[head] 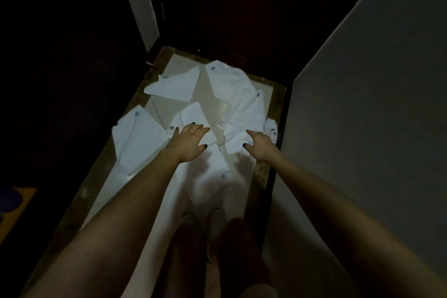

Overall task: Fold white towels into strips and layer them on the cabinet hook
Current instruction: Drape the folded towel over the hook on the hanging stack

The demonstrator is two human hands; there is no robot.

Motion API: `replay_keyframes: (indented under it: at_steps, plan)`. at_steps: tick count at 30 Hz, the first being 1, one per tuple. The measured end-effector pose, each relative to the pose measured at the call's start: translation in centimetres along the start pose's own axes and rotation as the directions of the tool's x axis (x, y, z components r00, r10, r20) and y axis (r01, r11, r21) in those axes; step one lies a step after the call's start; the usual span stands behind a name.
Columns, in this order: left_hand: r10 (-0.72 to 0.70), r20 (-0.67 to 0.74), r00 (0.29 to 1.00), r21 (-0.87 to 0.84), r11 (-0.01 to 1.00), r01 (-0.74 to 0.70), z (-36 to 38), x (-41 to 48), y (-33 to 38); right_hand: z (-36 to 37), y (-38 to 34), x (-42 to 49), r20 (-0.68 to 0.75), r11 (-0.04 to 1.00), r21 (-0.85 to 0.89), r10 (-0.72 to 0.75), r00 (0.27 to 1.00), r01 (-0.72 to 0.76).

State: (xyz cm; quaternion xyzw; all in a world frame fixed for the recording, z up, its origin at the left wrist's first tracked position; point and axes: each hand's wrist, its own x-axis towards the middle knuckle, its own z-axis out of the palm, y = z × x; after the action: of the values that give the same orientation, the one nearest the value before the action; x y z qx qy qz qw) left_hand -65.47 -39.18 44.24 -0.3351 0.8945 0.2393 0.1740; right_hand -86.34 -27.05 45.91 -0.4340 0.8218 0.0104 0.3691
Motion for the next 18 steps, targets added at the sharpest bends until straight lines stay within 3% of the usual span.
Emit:
replay_keyframes:
  at_steps: [10, 18]
  plan:
    - [0.185, -0.005, 0.983, 0.097, 0.978, -0.184, 22.7, 22.8, -9.2, 22.4, 11.6, 23.8, -0.026, 0.993, 0.114, 0.038, 0.999, -0.035]
    - [0.233, 0.029, 0.972, 0.055, 0.971, -0.235, 32.5, 36.1, -14.0, 33.1, 16.1, 36.0, -0.007, 0.984, 0.175, -0.029, 1.0, 0.03]
